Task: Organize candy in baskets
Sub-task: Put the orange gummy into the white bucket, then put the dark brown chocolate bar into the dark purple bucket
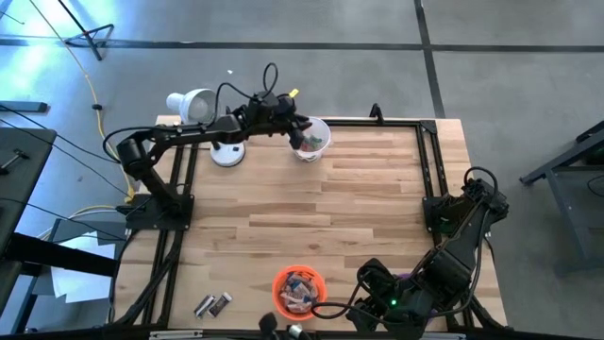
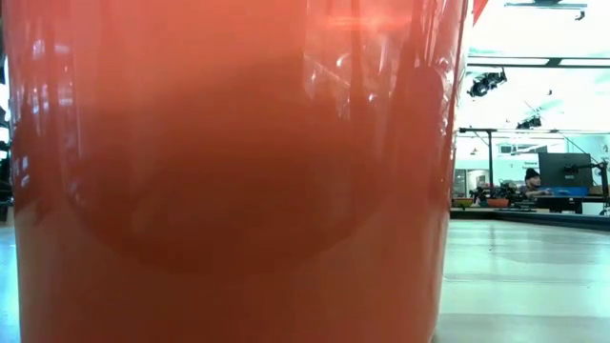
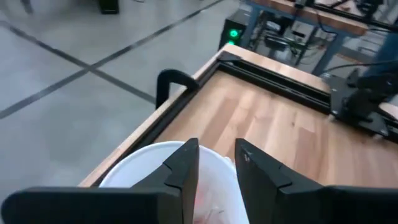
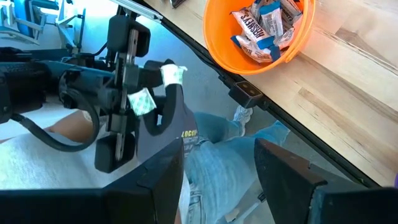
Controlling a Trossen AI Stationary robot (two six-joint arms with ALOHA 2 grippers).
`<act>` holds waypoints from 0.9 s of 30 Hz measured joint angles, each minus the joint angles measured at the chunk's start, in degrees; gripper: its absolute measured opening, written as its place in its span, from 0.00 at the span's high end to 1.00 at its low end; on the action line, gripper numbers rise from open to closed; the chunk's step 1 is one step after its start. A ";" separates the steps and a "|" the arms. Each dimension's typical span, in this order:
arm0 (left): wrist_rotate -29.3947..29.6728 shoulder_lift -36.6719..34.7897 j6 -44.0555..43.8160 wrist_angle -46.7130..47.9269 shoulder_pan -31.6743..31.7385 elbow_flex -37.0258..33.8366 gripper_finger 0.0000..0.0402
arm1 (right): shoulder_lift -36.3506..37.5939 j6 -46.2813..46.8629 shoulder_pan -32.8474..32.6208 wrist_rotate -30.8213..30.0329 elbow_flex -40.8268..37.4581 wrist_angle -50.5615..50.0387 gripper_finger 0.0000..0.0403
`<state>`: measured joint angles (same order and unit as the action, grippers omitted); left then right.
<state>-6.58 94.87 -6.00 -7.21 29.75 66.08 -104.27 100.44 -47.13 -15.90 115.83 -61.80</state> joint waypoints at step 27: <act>-32.06 -0.04 -11.92 18.21 -7.11 0.02 0.68 | 0.00 0.00 0.02 0.00 0.00 0.00 0.53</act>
<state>-38.64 94.83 -17.92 10.99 22.64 66.11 -104.27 100.44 -47.11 -15.90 115.83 -61.80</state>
